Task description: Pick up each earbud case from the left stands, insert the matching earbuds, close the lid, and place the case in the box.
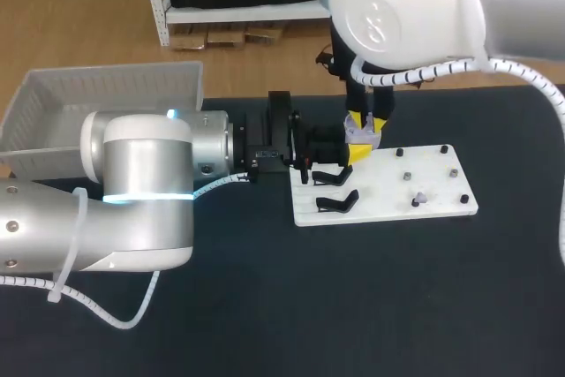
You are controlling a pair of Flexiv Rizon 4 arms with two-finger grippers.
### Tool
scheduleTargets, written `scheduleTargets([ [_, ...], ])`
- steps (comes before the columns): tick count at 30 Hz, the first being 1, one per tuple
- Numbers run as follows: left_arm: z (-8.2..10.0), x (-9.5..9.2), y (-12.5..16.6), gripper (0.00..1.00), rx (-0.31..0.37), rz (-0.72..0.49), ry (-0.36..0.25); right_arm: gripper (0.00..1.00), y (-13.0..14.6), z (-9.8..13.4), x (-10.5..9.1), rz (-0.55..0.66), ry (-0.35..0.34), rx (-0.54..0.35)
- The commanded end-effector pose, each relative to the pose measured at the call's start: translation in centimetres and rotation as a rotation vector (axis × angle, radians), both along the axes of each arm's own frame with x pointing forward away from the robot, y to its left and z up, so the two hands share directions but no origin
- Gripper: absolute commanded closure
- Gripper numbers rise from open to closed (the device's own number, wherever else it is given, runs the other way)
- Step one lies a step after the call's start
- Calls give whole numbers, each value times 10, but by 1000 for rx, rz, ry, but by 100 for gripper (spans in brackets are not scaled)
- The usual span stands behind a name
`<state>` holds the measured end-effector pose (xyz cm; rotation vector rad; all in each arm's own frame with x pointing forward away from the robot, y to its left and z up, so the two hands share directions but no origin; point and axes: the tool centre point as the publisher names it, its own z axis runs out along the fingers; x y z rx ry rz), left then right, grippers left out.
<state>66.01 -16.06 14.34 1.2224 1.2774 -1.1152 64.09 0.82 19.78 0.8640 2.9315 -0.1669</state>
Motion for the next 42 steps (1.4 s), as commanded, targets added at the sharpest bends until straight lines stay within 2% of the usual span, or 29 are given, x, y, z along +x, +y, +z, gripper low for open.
scheduleTargets([
  [1, -2, -2, 0, 100, -8, 10, -7, 100, 1, -1, 1, 5, 6, 0],
  [42, -2, -2, 0, 100, -8, 10, -7, 100, -1, -19, 5, 2, 30, 18],
])
